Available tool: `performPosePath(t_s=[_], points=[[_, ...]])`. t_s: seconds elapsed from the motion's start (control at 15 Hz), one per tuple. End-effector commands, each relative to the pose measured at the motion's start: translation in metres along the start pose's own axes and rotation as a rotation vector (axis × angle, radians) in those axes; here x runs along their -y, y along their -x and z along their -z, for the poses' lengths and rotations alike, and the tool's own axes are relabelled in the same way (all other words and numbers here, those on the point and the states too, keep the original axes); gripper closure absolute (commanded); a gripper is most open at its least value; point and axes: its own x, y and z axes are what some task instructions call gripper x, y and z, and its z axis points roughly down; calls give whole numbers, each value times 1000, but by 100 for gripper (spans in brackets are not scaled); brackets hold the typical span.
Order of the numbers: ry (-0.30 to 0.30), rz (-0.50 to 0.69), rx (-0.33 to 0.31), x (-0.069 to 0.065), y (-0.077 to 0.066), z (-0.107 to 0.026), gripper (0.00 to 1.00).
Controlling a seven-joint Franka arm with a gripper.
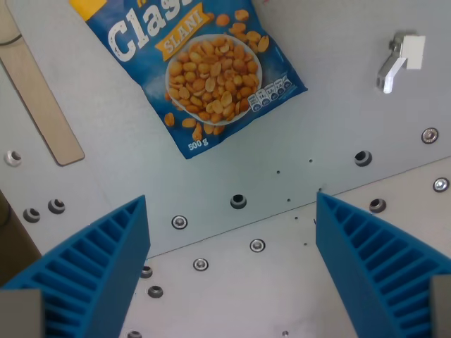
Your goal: Rotate around base negative z
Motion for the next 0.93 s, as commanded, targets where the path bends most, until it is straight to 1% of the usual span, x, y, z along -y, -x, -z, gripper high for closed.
performPosePath(t_s=[0.07, 0.93], points=[[-5, -155, -3, 0, 0, 3, 0], [-6, -328, 0, 0, 0, 3, 0]])
